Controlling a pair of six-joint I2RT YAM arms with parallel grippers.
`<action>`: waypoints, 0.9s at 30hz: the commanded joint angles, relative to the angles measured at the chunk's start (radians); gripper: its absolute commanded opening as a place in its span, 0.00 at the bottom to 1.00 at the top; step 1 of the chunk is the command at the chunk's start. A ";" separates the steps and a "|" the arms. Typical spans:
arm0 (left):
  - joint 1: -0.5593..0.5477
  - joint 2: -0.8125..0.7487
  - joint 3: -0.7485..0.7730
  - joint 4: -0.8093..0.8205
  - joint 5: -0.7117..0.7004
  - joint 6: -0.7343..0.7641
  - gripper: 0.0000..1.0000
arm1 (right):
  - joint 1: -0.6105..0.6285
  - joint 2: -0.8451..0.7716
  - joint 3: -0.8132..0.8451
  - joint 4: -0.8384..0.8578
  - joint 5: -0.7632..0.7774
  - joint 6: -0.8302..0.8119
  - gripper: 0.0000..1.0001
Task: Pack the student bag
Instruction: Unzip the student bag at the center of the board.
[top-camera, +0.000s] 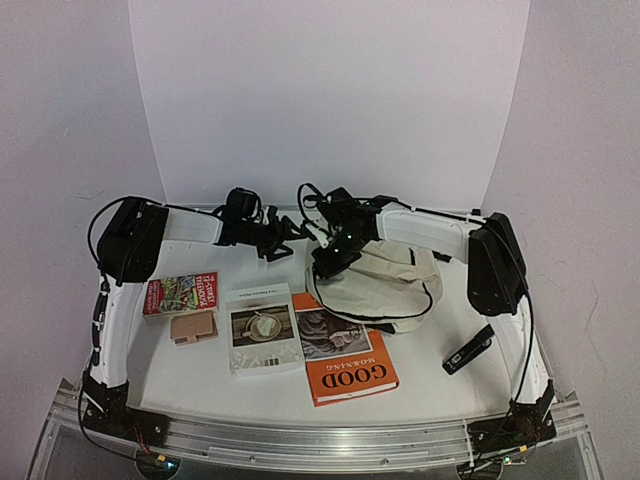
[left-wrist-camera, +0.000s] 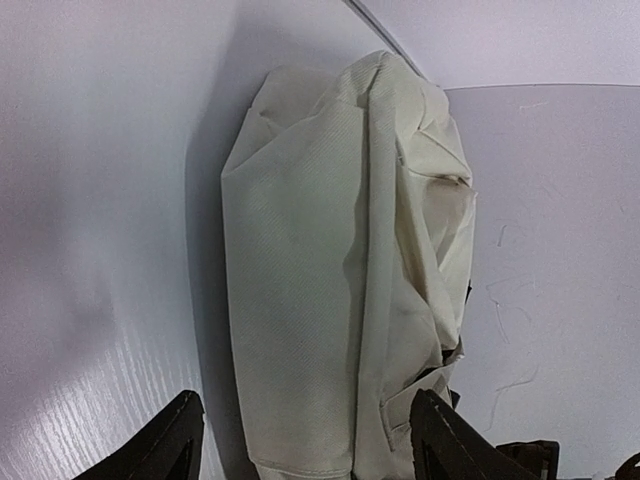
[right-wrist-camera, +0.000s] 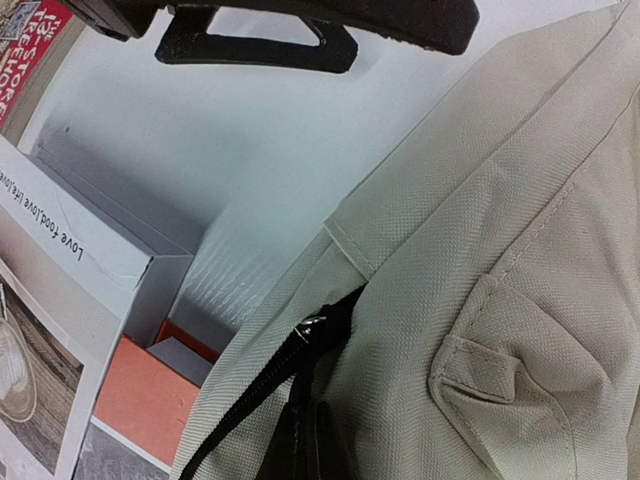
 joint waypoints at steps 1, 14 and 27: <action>-0.003 0.011 0.056 0.026 0.020 -0.008 0.71 | -0.004 -0.050 0.010 -0.007 0.000 -0.003 0.00; -0.003 0.007 0.053 0.015 0.013 -0.002 0.71 | -0.004 0.023 0.042 -0.028 0.045 -0.002 0.26; -0.004 0.020 0.068 0.010 0.011 -0.001 0.71 | -0.001 0.063 0.055 -0.041 0.074 -0.012 0.20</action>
